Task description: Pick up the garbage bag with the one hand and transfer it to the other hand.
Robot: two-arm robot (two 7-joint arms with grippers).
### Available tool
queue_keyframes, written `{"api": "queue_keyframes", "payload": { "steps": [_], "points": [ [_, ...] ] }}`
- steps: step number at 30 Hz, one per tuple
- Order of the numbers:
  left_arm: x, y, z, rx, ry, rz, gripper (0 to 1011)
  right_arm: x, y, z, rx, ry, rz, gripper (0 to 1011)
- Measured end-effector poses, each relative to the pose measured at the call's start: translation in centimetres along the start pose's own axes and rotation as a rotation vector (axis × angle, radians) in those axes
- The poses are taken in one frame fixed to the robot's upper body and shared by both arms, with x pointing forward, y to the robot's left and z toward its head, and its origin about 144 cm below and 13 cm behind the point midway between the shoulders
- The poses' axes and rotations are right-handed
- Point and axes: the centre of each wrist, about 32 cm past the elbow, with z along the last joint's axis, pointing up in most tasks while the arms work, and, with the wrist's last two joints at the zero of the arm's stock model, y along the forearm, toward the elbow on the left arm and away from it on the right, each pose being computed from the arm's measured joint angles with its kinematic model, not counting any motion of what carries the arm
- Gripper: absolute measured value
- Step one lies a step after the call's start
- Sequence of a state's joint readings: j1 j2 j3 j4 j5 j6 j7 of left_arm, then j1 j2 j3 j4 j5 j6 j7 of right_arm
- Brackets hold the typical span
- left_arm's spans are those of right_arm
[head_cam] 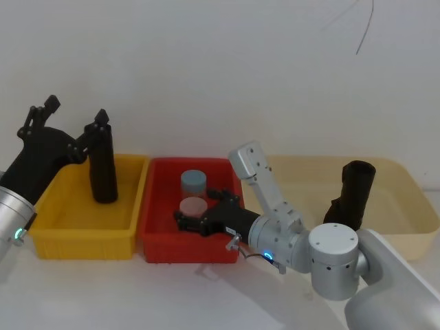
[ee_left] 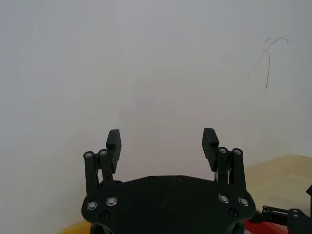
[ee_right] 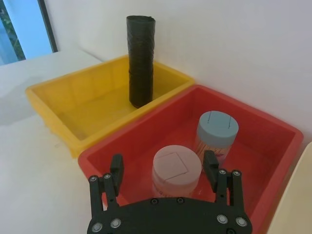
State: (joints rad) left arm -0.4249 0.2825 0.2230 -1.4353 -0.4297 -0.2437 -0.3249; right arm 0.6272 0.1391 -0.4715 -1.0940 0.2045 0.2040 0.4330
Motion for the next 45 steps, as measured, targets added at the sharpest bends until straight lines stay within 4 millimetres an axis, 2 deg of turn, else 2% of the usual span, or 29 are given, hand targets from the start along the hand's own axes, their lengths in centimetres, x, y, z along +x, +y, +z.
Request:
{"api": "queue_keyframes", "payload": {
  "steps": [25,32,35,39,45],
  "points": [
    [0.0,0.0,0.0,0.000,0.000,0.000,1002,1.5,1.9,-1.3,-0.039,0.055,-0.017,1000],
    [0.0,0.0,0.0,0.000,0.000,0.000,1002,1.5,2.4,-1.3,-0.046,0.045,-0.036,886],
    [0.0,0.0,0.0,0.000,0.000,0.000,1002,1.5,2.6,-1.2,-0.047,0.040,-0.045,763],
    [0.0,0.0,0.0,0.000,0.000,0.000,1002,1.5,2.8,-1.2,-0.047,0.036,-0.055,677],
    [0.0,0.0,0.0,0.000,0.000,0.000,1002,1.4,2.8,-0.8,-0.037,0.029,-0.067,664]
  ]
}}
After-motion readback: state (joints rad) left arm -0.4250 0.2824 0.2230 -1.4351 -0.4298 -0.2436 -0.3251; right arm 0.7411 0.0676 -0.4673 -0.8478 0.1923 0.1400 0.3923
